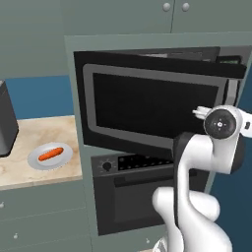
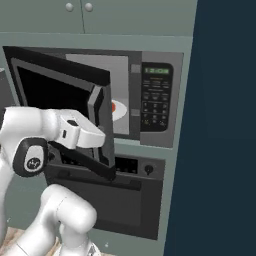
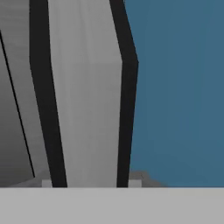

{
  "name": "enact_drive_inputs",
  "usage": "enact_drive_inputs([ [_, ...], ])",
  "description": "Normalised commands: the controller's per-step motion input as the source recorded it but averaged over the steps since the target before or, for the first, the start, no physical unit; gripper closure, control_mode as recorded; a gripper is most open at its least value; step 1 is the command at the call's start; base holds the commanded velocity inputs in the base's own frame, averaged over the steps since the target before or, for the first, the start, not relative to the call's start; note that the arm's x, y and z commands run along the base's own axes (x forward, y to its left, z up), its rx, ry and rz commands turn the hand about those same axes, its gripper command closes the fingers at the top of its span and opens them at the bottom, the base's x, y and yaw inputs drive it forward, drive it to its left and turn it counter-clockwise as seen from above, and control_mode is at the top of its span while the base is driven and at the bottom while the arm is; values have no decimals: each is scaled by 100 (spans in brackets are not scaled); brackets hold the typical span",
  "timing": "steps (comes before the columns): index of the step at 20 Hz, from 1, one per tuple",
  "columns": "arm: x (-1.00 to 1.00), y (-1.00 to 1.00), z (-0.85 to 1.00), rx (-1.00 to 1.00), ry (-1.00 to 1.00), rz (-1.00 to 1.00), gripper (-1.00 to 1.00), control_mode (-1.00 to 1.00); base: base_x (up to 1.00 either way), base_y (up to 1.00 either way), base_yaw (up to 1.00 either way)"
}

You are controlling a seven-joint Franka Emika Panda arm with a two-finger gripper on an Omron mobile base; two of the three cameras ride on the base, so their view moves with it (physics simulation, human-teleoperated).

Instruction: Pick the carrot from the counter and place it in the microwave. Then turn on the microwave.

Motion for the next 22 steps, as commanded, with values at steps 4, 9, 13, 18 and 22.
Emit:
enact_drive_inputs([
  [4,-86,42,0,-2,-7,0,100,-100,0,0,0],
  [9,-72,46,0,-4,-8,0,100,-100,0,0,0],
  [13,-62,46,0,-6,-12,0,100,-100,0,0,0],
  [18,-61,49,0,-9,-14,0,100,-100,0,0,0],
  [22,-48,49,0,-7,-10,0,100,-100,0,0,0],
])
